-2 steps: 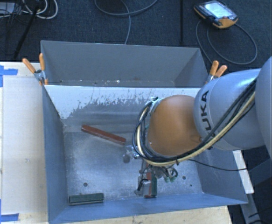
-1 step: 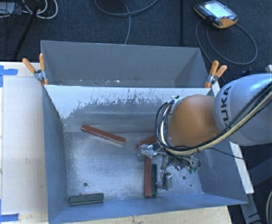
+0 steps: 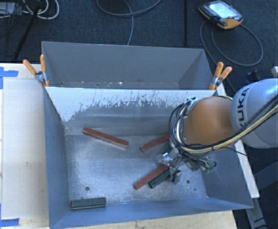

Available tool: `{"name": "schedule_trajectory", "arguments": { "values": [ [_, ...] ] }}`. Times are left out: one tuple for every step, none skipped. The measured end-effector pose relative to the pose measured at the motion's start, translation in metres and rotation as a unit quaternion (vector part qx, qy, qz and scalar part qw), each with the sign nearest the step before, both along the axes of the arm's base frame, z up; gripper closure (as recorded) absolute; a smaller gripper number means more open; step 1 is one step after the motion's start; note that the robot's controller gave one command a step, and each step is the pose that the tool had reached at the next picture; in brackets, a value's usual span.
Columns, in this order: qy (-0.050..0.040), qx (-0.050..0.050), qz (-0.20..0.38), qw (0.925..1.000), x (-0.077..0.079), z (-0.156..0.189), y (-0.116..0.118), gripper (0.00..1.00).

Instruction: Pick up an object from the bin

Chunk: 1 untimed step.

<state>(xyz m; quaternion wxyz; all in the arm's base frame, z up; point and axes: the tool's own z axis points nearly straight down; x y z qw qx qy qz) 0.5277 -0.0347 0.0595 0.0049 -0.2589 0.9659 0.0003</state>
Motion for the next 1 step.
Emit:
{"name": "schedule_trajectory", "arguments": {
  "values": [
    [-0.0004,-0.001,0.006,1.0000,-0.0001,0.0006,0.0011,1.00]
  ]
}}
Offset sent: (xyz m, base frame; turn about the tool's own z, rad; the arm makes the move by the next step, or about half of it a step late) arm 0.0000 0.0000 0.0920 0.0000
